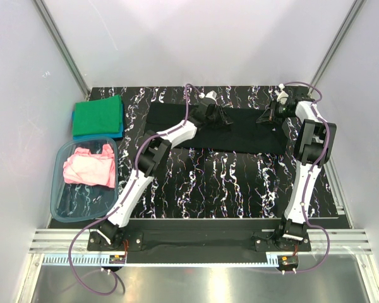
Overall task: Fold and stack the t-shirts
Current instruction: Fold the tshirt
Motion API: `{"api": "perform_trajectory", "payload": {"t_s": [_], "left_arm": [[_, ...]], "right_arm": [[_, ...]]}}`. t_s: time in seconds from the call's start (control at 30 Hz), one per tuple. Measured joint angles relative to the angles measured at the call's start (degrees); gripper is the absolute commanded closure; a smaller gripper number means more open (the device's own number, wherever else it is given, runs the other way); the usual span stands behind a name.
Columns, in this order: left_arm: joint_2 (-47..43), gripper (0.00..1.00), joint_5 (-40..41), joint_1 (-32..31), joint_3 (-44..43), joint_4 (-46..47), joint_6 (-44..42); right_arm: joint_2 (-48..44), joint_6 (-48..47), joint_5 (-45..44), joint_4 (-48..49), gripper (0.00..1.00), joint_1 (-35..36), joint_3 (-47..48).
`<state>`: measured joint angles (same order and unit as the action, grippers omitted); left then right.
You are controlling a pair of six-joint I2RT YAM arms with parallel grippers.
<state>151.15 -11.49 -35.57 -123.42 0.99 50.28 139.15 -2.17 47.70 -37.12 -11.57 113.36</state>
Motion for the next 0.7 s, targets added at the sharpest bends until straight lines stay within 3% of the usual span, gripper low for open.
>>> {"api": "perform_trajectory", "payload": {"t_s": [0.13, 0.37, 0.7], "left_arm": [[0.1, 1.00, 0.0, -0.1, -0.2, 0.0, 0.6], [0.2, 1.00, 0.2, -0.1, -0.5, 0.2, 0.7], [-3.7, 1.00, 2.7, -0.1, 6.6, 2.2, 0.2]], "right_arm": [[0.0, 0.0, 0.0, 0.0, 0.88, 0.0, 0.0], [-1.0, -0.1, -1.4, 0.3, 0.95, 0.0, -1.0], [-5.9, 0.0, -1.9, 3.4, 1.00, 0.0, -2.8]]}}
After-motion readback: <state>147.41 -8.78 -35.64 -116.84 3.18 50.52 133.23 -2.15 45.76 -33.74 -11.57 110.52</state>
